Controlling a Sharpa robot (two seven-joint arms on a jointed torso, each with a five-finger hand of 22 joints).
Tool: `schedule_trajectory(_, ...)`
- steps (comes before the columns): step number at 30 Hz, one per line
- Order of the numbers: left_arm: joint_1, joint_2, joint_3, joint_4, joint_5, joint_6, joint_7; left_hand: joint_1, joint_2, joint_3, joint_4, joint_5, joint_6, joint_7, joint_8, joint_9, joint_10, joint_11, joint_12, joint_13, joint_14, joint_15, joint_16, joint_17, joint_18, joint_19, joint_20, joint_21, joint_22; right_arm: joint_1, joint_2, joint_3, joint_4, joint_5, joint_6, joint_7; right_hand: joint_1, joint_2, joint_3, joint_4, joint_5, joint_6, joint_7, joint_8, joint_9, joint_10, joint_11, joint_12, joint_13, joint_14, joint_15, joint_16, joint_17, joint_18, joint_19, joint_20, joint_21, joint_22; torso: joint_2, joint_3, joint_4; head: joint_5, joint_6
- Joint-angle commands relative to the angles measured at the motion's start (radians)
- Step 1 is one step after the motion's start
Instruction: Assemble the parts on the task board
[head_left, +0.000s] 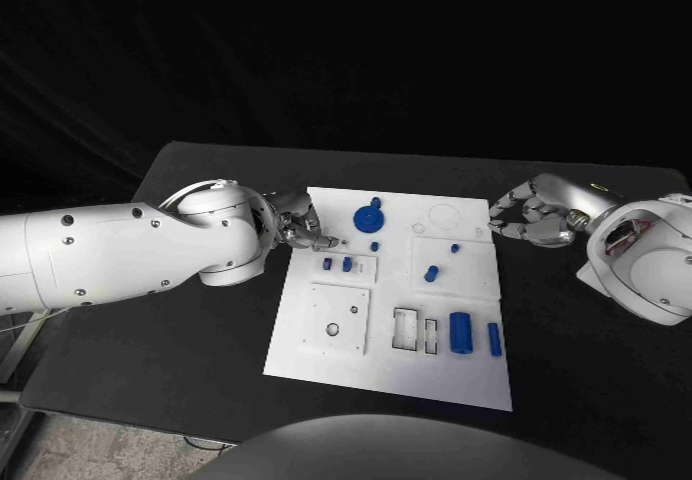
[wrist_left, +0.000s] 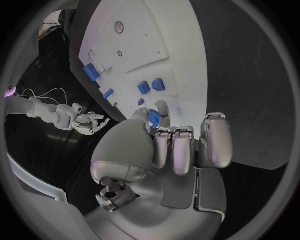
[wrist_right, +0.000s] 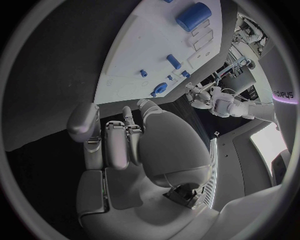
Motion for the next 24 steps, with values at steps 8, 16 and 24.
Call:
schedule_trajectory(8,0.002,0.003,0.005,0.0,0.04,0.17,-0.057,0.022,-0.003,0.01,0.005,-0.007,-0.009,0.002,-0.009,-0.011,0.103,-0.006,0.002,0.263,0.103,-0.006,0.002,0.263,0.002,0.005,-0.004,-0.001,0.198,-0.002,-0.003,0.0,0.001,0.0,-0.007,0.001,0.007,-0.004,0.006,-0.001,0.005,0.008,0.003,-0.006,-0.001,0.032,0.002,-0.007,0.16,0.053,0.004,-0.001,0.009,0.019,-0.008,0.0,-0.002,0.108,0.0,0.0001,-0.0002,0.004,0.0)
schedule_trajectory(16,0.002,0.007,0.004,-0.001,0.046,0.177,-0.059,-0.015,0.009,-0.002,0.009,-0.103,0.003,0.006,-0.012,-0.023,0.103,-0.002,0.002,0.263,0.103,-0.003,0.002,0.263,0.002,0.006,-0.002,-0.005,0.198,-0.002,-0.002,0.0,0.002,0.0,-0.006,-0.001,0.007,-0.004,0.006,-0.001,0.005,0.008,0.003,-0.006,-0.001,0.032,0.002,-0.007,0.16,0.053,0.004,-0.001,0.009,0.019,-0.008,0.0,-0.002,0.108,0.0,0.0005,-0.0006,0.006,0.0)
schedule_trajectory(24,0.002,0.019,0.0,-0.007,0.057,0.187,-0.06,-0.02,0.017,-0.003,0.009,-0.118,0.0,0.007,-0.017,-0.03,0.103,-0.001,0.002,0.263,0.103,-0.002,0.002,0.263,0.003,0.003,-0.001,-0.011,0.196,-0.002,-0.002,0.0,0.002,0.0,-0.005,-0.002,0.007,-0.004,0.007,-0.001,0.006,0.009,0.002,-0.005,-0.001,0.032,0.002,-0.007,0.159,0.053,0.004,-0.001,0.009,0.019,-0.008,0.0,-0.003,0.108,0.0,0.0007,-0.0006,0.006,0.0)
